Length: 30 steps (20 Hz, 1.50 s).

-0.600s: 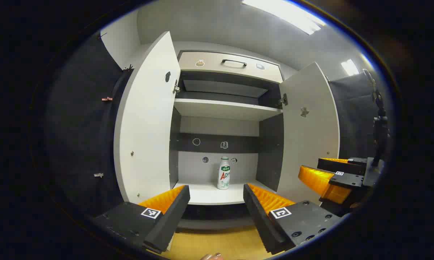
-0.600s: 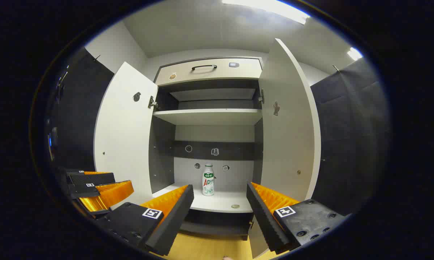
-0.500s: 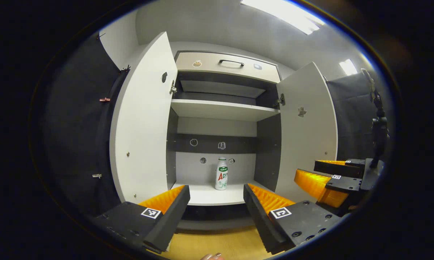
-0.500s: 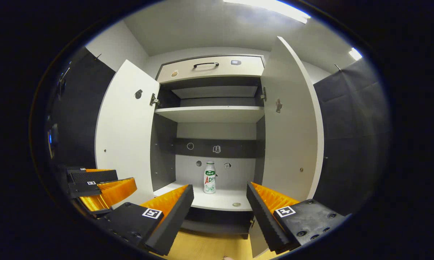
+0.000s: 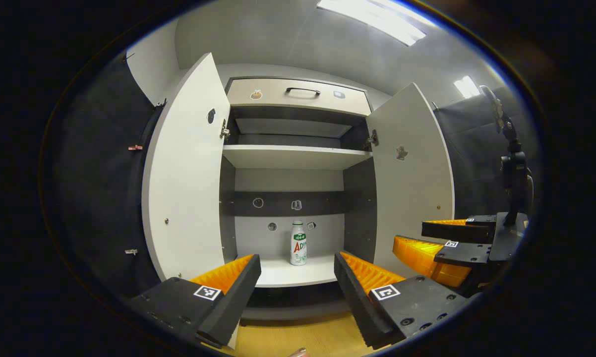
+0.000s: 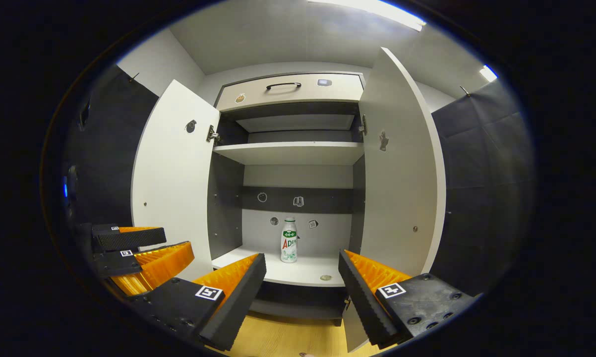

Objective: Grasp the bottle in the cabinet with the left hand and place it on the coaster, then close the right door with the right hand and the left door with the left hand.

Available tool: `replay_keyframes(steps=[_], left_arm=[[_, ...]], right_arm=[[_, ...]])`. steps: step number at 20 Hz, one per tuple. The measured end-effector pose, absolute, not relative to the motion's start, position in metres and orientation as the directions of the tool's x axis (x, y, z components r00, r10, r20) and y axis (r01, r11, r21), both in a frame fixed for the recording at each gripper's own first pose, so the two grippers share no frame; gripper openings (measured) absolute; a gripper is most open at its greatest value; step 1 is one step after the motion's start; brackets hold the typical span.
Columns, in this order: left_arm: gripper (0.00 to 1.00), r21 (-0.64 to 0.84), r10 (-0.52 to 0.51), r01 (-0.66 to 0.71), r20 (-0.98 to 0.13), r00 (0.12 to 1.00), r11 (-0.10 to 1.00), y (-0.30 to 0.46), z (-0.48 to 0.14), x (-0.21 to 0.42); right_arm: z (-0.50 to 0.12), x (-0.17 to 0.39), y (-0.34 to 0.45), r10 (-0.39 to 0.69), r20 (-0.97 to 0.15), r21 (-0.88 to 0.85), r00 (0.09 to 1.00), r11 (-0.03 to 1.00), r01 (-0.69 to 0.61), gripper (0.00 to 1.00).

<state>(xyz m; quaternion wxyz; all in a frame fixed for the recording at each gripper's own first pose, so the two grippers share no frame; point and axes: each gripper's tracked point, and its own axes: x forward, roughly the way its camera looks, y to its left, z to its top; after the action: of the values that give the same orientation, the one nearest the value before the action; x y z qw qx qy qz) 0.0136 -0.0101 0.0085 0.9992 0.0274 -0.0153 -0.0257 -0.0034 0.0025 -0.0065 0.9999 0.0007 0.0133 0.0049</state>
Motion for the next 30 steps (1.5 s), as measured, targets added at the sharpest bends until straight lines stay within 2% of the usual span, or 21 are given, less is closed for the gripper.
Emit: replay_keyframes(steps=[7,18,23,30], left_arm=[[0.94,0.052,-0.066,0.064,0.025,0.998,0.997,-0.009,0.006,0.008],[0.94,0.051,-0.127,0.126,0.003,0.992,0.991,-0.003,0.000,0.001],[0.94,0.052,-0.139,0.139,-0.004,0.990,0.989,-0.006,-0.003,0.011],[0.94,0.051,-0.105,0.106,-0.007,0.994,0.993,-0.011,-0.008,0.050]], right_arm=[[-0.006,-0.011,0.019,0.035,-0.024,-0.012,0.999,0.999,-0.035,0.97],[-0.007,-0.023,0.012,-0.084,-0.027,-0.074,0.996,0.994,0.082,0.97],[-0.003,-0.007,0.008,-0.091,-0.023,-0.049,0.996,0.995,0.090,0.98],[-0.013,0.045,0.005,-0.012,0.005,-0.124,1.000,0.992,0.012,0.98]])
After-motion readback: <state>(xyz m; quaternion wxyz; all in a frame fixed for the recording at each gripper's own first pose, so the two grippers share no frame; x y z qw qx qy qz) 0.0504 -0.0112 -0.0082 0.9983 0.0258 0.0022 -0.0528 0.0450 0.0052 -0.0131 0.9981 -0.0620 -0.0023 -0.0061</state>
